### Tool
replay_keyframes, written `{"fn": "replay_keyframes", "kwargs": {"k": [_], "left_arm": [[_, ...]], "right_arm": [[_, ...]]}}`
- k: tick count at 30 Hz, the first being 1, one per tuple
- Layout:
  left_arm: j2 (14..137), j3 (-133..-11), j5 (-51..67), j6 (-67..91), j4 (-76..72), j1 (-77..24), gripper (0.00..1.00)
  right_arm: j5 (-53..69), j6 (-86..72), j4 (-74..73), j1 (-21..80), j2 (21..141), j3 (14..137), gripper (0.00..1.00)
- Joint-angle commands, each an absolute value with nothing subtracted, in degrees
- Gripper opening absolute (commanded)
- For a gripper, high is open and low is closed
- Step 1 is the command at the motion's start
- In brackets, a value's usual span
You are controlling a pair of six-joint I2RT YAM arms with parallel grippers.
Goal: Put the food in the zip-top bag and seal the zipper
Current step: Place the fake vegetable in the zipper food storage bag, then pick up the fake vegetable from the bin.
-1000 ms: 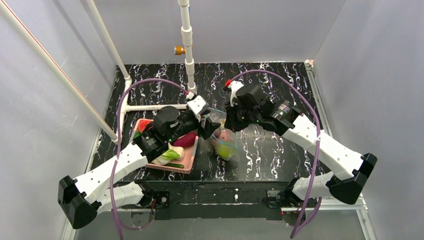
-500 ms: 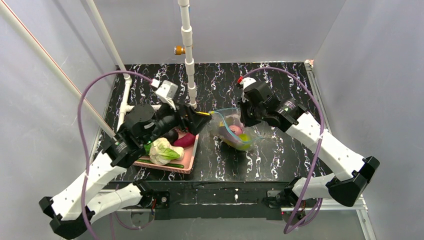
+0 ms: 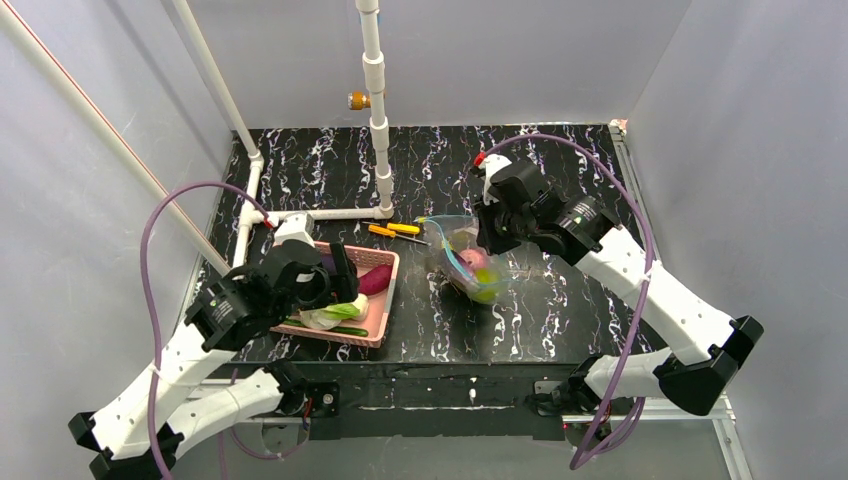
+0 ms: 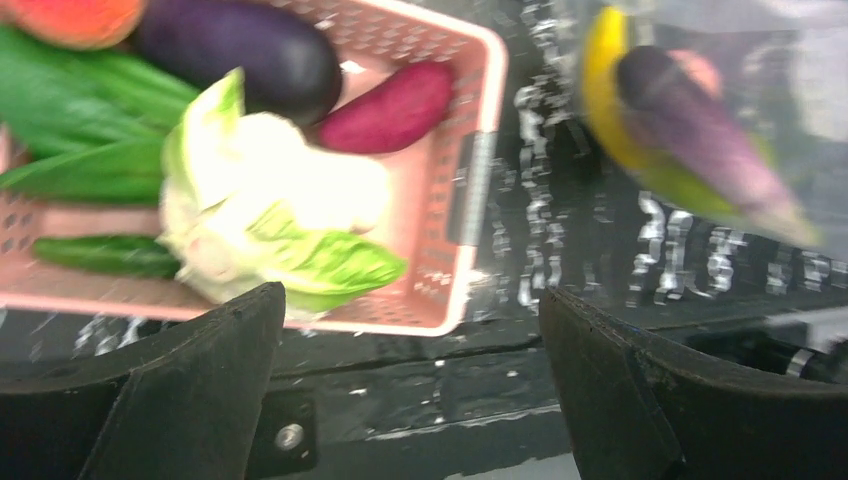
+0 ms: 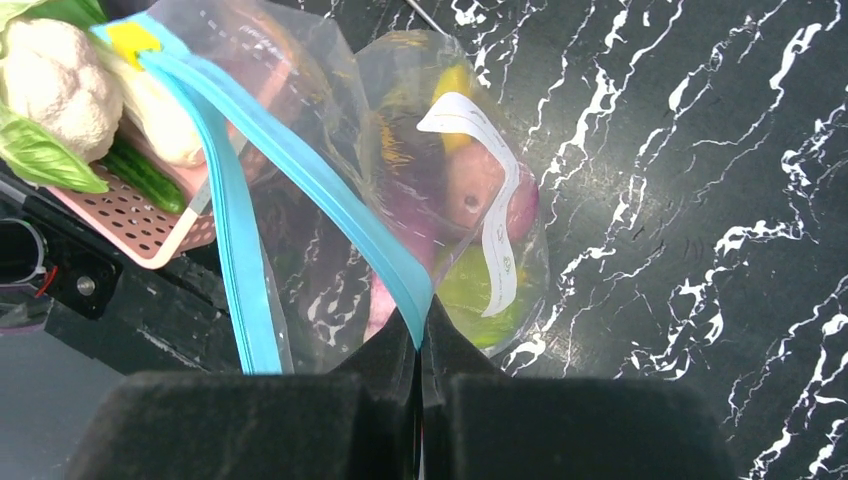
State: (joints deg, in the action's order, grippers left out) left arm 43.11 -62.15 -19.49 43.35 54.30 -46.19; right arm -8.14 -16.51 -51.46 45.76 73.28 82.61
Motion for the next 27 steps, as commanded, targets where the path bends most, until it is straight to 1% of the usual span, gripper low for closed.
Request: {"fn": "replay_keyframes", "kwargs": {"k": [1,6,9,14,18,22,27], "left_arm": [[45.7,-62.3,-28.3,46.6,66.4,-45.9,0.98],[46.9,-61.1,-32.3,46.7,67.0,-45.9,0.98],[49.1,-59.8,-32.7,46.8,65.6,-45.9,0.98],[54.9,-59.9,-35.3,50.2,67.6,-45.8,0.98],[56.6,-61.4,-38.3,52.1,69.8,-45.9,0.98],[56.2,-60.3,-39.1,52.0,69.2,-45.8,0.98],[57.5,-56.3,-35.9,50.6,64.1,-45.8,0.98]], "right_arm": [[-5.1,-17.2,-48.4,45.8,72.2,81.3,0.01],[-1.6,-18.5,-46.6,45.8,72.1,77.9,0.01],[-0.4,-18.8,-46.1,45.8,72.6,77.5,0.01],[-3.9,-17.2,-49.1,45.8,73.2,83.5,0.01],[-7.4,-15.4,-50.2,45.8,72.1,86.8,0.01],[-6.1,-16.0,-48.2,45.8,71.5,83.8,0.01],[-2.9,-17.4,-46.7,45.8,72.9,79.9,0.01]]}}
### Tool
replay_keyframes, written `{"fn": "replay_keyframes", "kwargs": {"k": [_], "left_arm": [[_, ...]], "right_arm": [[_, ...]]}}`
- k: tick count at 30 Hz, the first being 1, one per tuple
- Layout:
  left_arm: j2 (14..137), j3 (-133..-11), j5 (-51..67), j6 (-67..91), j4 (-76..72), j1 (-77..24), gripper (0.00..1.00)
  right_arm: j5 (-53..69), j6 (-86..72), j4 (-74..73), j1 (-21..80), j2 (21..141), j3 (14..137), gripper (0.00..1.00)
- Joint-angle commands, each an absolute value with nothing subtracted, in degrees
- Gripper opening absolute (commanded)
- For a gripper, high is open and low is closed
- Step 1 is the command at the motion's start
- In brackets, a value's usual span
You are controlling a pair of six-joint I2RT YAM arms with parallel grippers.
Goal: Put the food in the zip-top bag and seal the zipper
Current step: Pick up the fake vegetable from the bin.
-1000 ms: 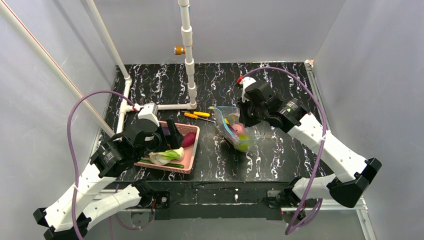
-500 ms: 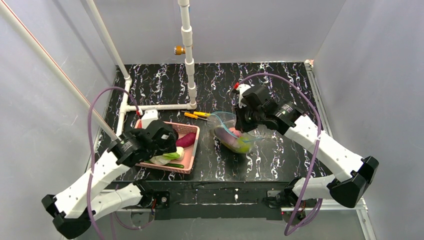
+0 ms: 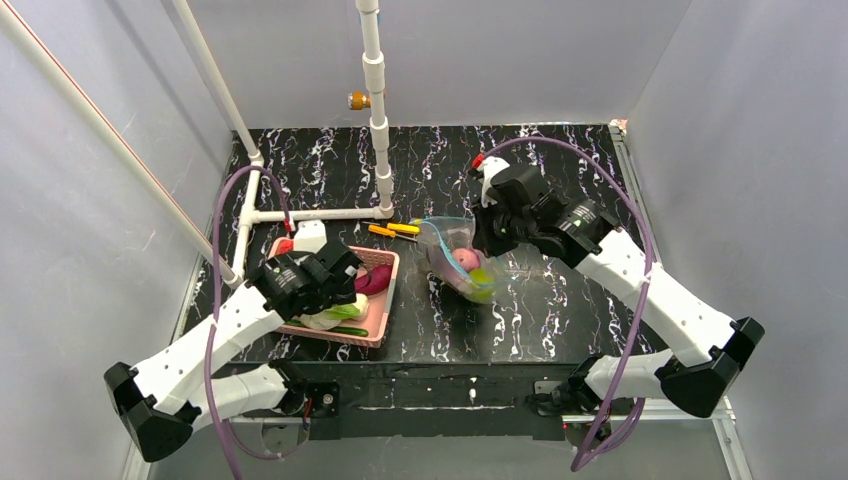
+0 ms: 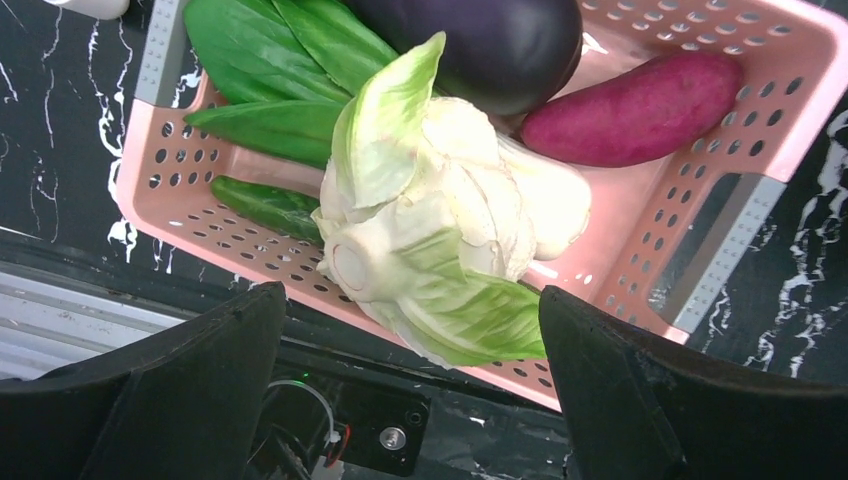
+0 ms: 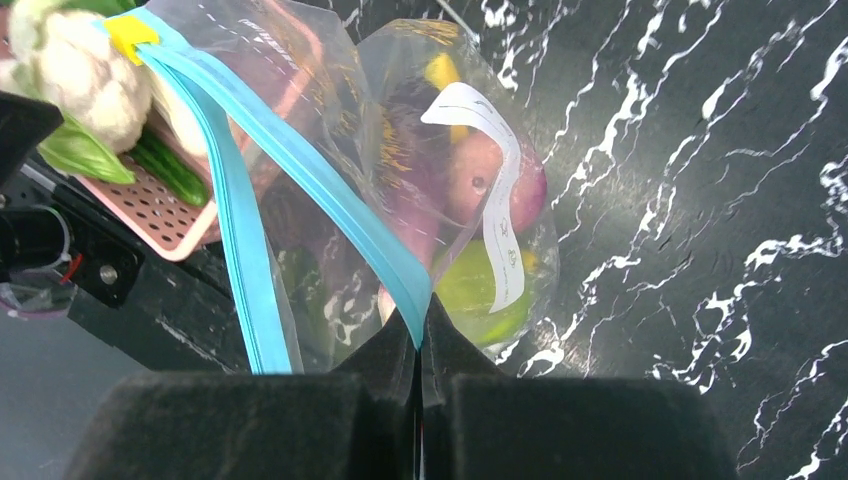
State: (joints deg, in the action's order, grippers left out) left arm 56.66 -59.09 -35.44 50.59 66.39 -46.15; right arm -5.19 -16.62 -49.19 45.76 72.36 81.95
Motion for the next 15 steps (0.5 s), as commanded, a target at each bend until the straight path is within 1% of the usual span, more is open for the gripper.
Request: {"fn": "replay_keyframes", "kwargs": {"k": [1,7,11,15], "left_arm": [[58.0,-55.7,-35.3,50.3,63.1,-45.8,0.98],[63.6,-55.2,-34.5,50.5,60.4,-45.8,0.98],[68.3,-56.2,-35.8,53.4,63.4,-45.8,0.98],[68.9,-55.1,-36.2,54.8,63.4,-45.8,0.98]], "right_arm": [[-2.7,-17.3,-46.7,45.8,73.2,79.7,0.01],[-2.1,-17.5,-46.6,45.8,72.8,81.0,0.01],[-1.8,-17.6,-46.1,45.8,72.7,80.7,0.01],[-2.3,-17.6,-46.2,45.9,72.7,79.6,0.01]]}}
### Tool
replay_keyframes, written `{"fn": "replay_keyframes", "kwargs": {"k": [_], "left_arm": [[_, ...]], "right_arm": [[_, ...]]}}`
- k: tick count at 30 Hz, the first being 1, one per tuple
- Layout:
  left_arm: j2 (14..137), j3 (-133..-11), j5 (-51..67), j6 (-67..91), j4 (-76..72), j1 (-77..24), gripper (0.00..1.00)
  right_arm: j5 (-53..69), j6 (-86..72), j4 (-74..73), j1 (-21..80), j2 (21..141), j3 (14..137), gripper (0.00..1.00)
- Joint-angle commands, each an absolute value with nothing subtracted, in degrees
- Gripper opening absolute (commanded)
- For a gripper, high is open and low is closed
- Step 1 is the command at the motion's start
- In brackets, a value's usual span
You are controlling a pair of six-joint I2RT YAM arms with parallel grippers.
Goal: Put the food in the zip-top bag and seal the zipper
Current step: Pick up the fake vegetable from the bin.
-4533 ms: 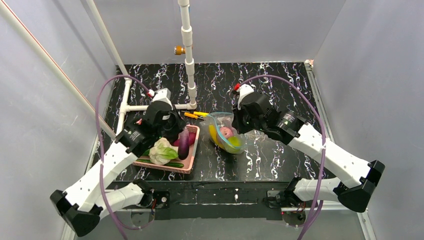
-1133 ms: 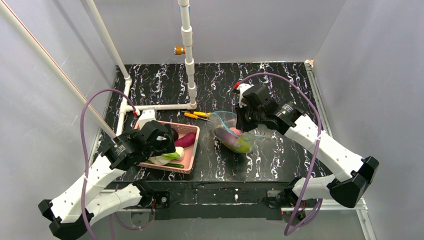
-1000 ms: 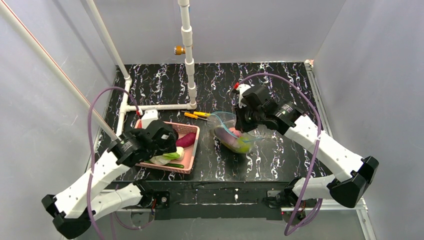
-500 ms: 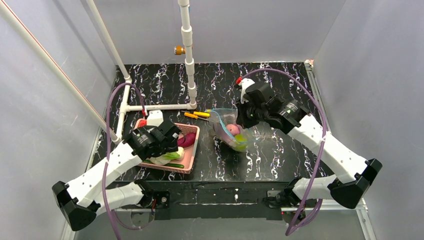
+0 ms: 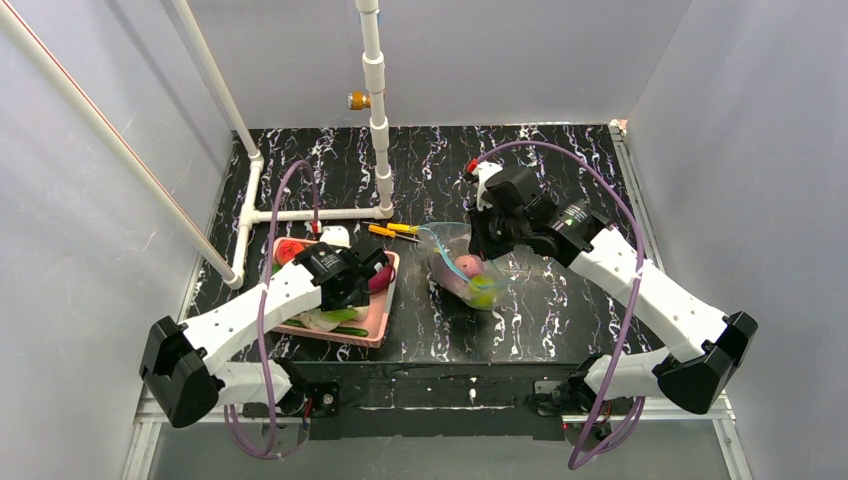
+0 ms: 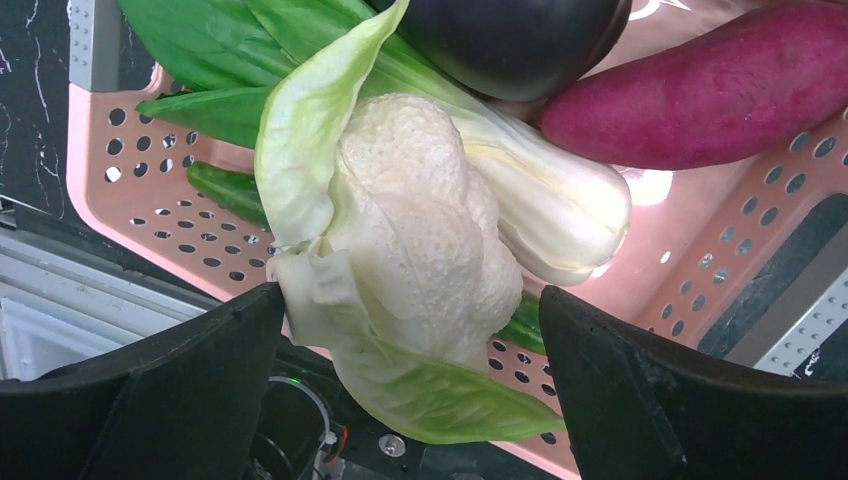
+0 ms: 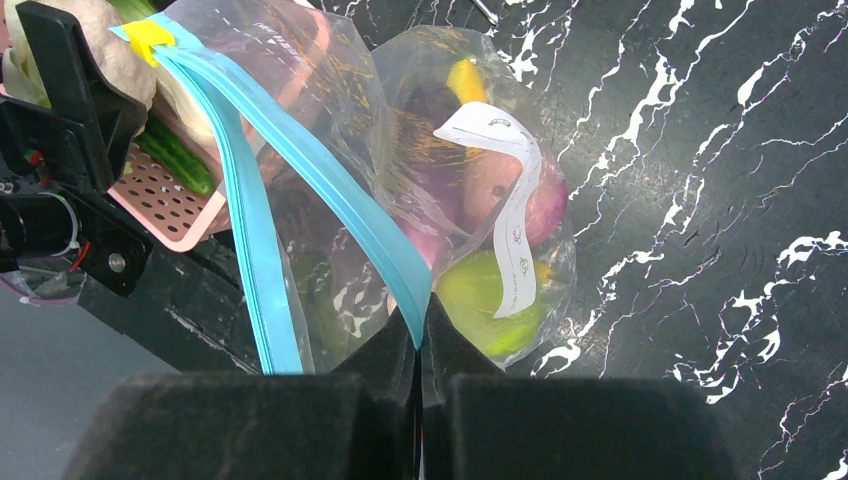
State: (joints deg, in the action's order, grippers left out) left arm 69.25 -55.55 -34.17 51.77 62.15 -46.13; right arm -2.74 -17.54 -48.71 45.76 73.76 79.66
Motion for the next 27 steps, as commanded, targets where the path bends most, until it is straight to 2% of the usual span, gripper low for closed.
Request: {"fn": "replay_keyframes", "kwargs": {"k": [1,6,9,15,20,27], "left_arm": [[68.3,-54.5,-36.3,54.8,62.8,-45.8,0.97],[65.3,-52.4,-36.5,53.9,60.9,-45.7,0.91],[65.8,-52.3,-36.7,53.7,61.6,-45.6,0.98],[68.2,-52.0,-36.8,55.8,63.0,-44.8,0.95],[67.2,-50.9,-36.8,55.2,61.6,-44.7,0.78],[62.5,-54.5,-36.6,50.6,60.6,-44.7,0.43]], "right_arm": [[-2.2,-17.5,-45.9,45.9,72.5,79.2,0.01],[-2.3,-17.5,-45.3,45.8,71.9,78.6,0.01],[-2.6,-17.6,-45.3,45.8,71.8,78.6,0.01],[-2.1,-17.7,-44.3,45.8,71.3,77.7,0.01],[-2.0,-17.8,-44.2,45.8,70.7,76.9,0.01],[-2.1,-17.9,-43.9,45.9,70.4,76.8,0.01]]}}
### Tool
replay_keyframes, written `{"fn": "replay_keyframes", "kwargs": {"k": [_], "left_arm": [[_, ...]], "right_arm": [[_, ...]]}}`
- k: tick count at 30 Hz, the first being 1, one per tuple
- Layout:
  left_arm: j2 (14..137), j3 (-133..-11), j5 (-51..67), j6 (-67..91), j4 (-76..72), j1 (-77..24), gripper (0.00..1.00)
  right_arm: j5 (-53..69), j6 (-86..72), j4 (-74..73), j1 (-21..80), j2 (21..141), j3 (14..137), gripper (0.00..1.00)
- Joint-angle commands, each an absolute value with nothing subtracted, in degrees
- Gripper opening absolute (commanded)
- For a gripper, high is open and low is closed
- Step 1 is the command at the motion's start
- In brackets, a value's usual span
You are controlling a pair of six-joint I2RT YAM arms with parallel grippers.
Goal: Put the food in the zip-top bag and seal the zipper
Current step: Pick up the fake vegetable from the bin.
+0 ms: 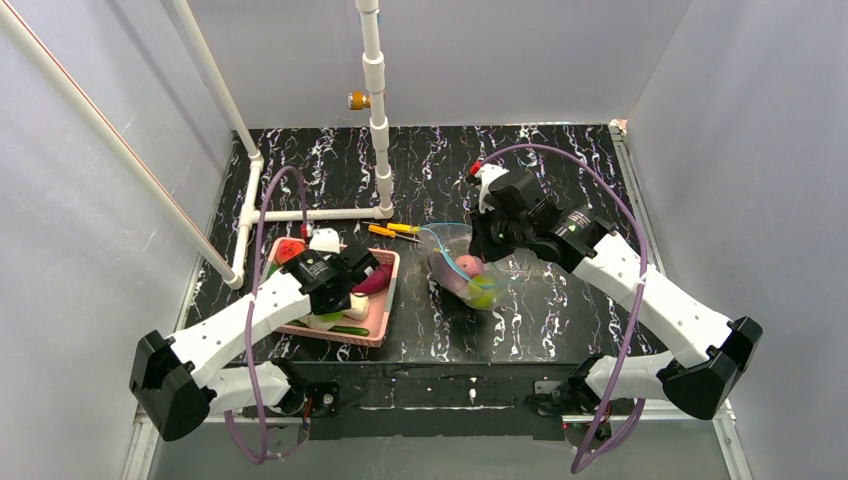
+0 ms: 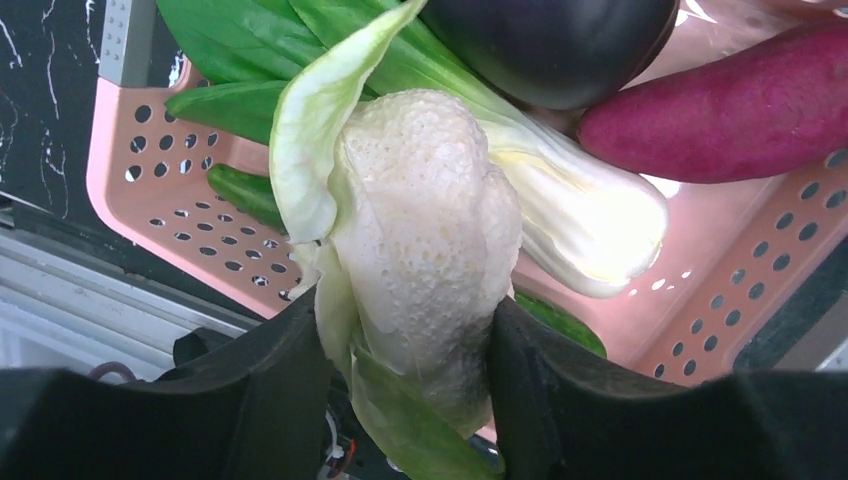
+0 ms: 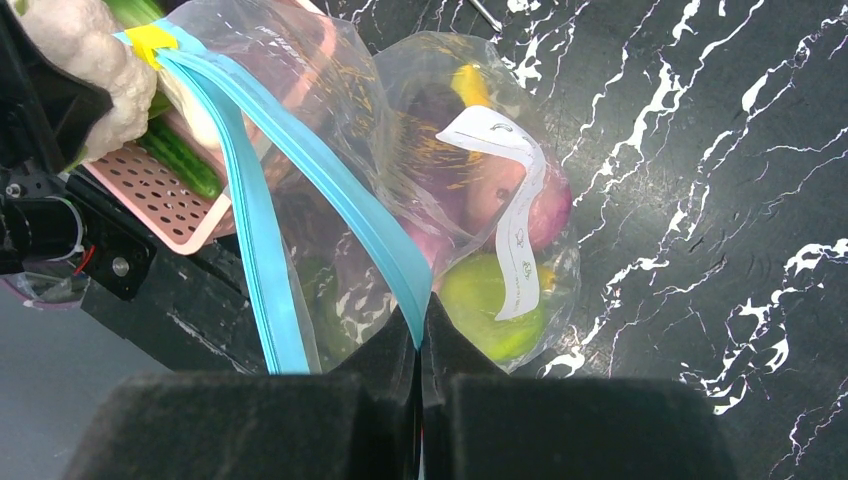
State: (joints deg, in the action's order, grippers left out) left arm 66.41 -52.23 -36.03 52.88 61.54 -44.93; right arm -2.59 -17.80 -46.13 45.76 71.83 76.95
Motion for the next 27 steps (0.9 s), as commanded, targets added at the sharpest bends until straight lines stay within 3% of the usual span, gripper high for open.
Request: {"fn": "replay_keyframes", "kwargs": {"k": [1,4,12,21,27], "left_arm": [[61.7,-54.8,-37.2,50.0,60.2,-44.7,0.36],[60.2,-55.7,-38.3,48.4,59.4,-44.4,0.2],[55.3,-60.1,-35.6,46.1,56.7,-44.3,0.04],[43.5,-64.5,-23.5,45.5,49.4,-44.3,0.0],[36.5,-62.1,-9.4,45.2,32.1,-44.3,0.0]], "right_arm": [[-2.0,-17.9,-43.9,45.8,70.5,76.9,0.01],[-1.8,-18.0,-43.6,45.8,71.0,77.2,0.01],[-4.6,-17.4,-45.6,45.8,71.9,80.8,0.01],[-8.4,-17.8,-44.8,45.9,72.3,83.0,0.01],[-7.6,-18.0,-45.7,46.4,76.9,85.0,0.01]]}}
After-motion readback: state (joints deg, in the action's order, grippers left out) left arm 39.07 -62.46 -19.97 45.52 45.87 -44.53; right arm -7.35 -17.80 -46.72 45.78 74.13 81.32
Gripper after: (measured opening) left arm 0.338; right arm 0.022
